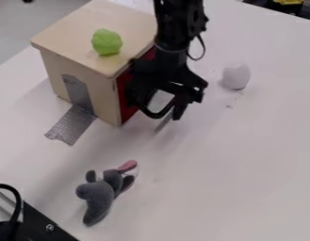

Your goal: Close the drawer

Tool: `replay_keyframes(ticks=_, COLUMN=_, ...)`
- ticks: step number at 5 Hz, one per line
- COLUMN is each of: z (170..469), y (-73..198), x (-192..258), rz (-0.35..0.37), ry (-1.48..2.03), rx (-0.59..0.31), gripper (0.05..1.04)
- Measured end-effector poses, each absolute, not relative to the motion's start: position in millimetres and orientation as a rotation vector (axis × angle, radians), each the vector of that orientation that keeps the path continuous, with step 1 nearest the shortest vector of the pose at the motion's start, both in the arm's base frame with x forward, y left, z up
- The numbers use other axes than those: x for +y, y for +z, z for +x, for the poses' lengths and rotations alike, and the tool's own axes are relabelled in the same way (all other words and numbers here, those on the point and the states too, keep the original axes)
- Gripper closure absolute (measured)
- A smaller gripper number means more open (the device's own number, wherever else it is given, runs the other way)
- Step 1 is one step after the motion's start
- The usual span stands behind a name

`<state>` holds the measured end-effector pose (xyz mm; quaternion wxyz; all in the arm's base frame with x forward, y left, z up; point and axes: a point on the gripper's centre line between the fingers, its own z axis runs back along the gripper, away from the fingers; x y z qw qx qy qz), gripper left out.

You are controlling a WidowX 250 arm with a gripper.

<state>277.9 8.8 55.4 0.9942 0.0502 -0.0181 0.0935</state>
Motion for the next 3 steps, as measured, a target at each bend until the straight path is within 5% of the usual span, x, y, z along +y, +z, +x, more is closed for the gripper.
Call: replay_keyframes(ticks=3, z=287, y=121, x=-41, rz=-0.032, ry=0.024, rx=-0.163, gripper=0.085)
